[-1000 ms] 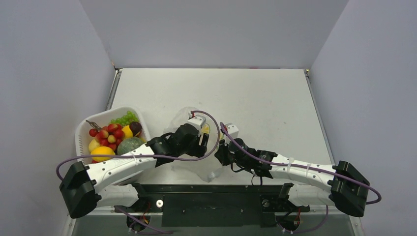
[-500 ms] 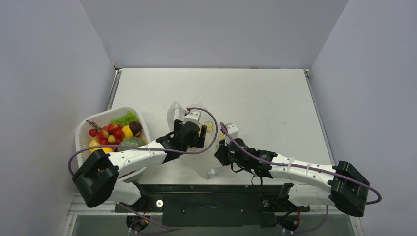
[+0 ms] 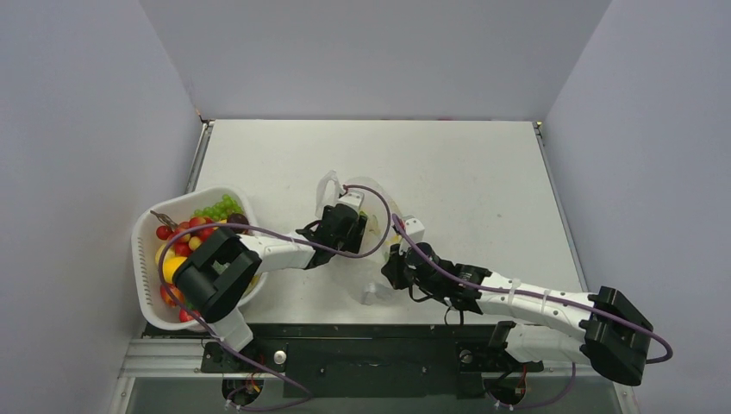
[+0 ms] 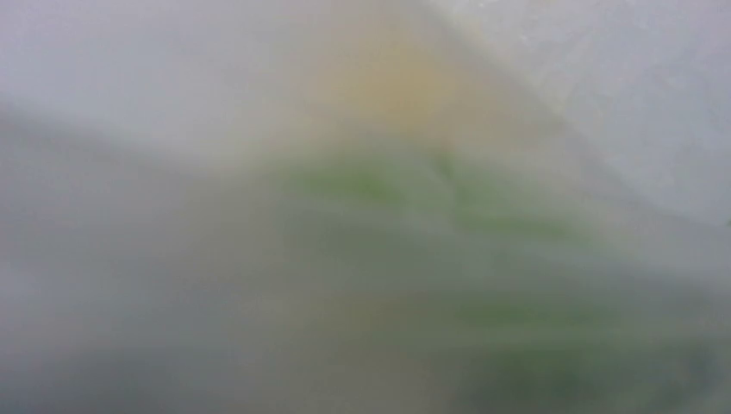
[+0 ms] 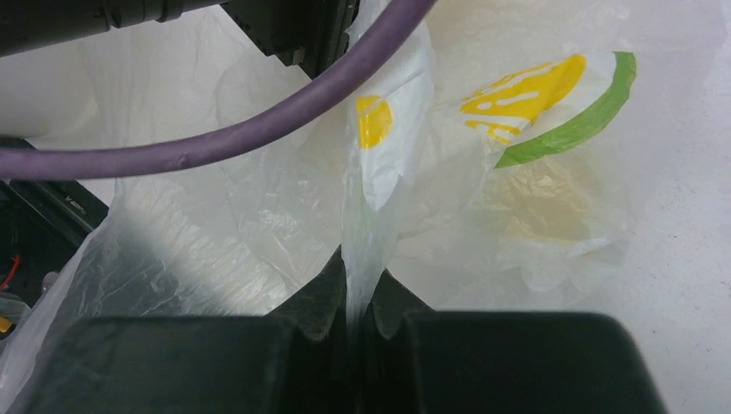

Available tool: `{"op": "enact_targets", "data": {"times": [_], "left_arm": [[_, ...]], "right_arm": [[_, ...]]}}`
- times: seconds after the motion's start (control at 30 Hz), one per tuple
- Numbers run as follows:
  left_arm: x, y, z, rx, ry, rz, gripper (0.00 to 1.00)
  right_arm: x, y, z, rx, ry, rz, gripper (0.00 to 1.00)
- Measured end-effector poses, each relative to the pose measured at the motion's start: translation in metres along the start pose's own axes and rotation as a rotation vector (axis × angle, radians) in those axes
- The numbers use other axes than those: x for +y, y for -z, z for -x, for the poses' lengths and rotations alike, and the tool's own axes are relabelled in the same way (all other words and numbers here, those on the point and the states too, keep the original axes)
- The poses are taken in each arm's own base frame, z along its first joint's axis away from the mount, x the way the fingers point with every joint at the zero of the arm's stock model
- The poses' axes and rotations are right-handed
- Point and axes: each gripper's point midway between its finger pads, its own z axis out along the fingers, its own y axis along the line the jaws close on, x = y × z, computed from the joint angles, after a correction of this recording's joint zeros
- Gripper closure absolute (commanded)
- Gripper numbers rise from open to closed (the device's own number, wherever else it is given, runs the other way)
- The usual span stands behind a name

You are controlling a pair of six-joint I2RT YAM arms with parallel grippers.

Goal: Take the fake fruits out of the plastic bag
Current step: Take out the fake fruit from the plastic bag.

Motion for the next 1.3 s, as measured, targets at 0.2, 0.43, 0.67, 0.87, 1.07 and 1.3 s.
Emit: {"op": "enact_targets", "data": {"times": [0.2,0.43,0.67,0.87,1.07,1.3], "left_arm": [[-0.009,0.015,0.008,-0.019,0.006,-0.076,0.7],[-0.022,0.061,0.033,-0.085,0.056,-0.217,0.8],[-0.041,0.107,0.029,-0.031,0.113,-0.398,0.82],[-0.062,0.147,0.004,0.088,0.14,-0.596,0.88],[-0.072,0.196,0.004,0.086,0.155,-0.758,0.94],[-0.061,0.257,0.054,-0.112,0.153,-0.827,1.0]], "right_arm": [[-0.004,0.003,-0.001,-0.004,-0.002,-0.01,1.0],[-0.006,0.002,0.0,-0.006,-0.004,-0.019,1.0],[-0.014,0.002,0.004,-0.025,-0.016,-0.06,1.0],[-0.034,0.002,0.014,-0.057,-0.038,-0.141,1.0],[-0.049,0.004,0.035,-0.1,-0.072,-0.204,1.0],[-0.066,0.005,0.035,-0.093,-0.089,-0.255,1.0]]}}
